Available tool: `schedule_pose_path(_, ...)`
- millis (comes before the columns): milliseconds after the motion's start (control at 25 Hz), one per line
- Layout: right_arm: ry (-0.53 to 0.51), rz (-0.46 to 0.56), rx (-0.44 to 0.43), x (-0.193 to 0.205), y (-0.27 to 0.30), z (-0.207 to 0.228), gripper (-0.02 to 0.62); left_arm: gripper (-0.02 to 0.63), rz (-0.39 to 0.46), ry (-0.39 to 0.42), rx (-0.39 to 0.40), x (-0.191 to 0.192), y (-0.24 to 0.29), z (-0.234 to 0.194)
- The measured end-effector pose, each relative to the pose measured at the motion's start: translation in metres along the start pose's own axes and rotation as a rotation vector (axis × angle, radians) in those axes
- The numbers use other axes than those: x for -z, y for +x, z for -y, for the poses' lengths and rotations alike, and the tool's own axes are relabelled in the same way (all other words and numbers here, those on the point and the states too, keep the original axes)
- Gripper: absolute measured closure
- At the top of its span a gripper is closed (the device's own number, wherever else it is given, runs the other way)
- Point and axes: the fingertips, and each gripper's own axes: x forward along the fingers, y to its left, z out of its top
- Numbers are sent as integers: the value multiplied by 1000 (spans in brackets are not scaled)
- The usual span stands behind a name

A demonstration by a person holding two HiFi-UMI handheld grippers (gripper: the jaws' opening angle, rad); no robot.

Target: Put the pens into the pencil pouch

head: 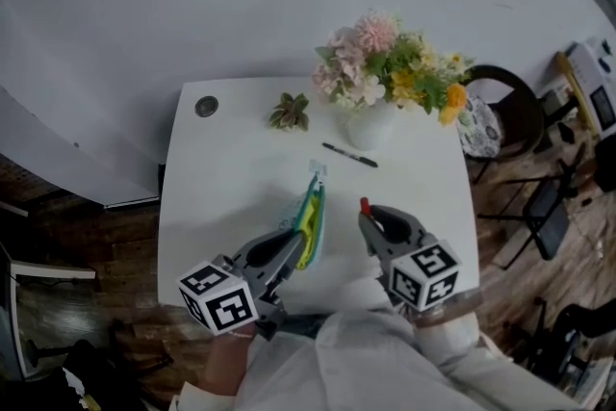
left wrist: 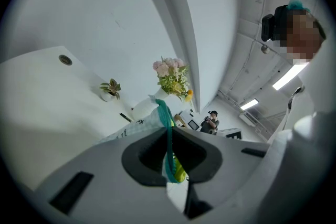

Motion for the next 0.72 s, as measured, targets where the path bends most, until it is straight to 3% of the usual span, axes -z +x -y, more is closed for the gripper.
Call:
schedule_pose_path(320,-42,230,-154,-86,-10,-51,532,578,2,23,-4,0,-3,-5)
schedule_pose_path(720,-77,440,-289,-155,-21,-94,532,578,17,22,-6,-1,-3,-6)
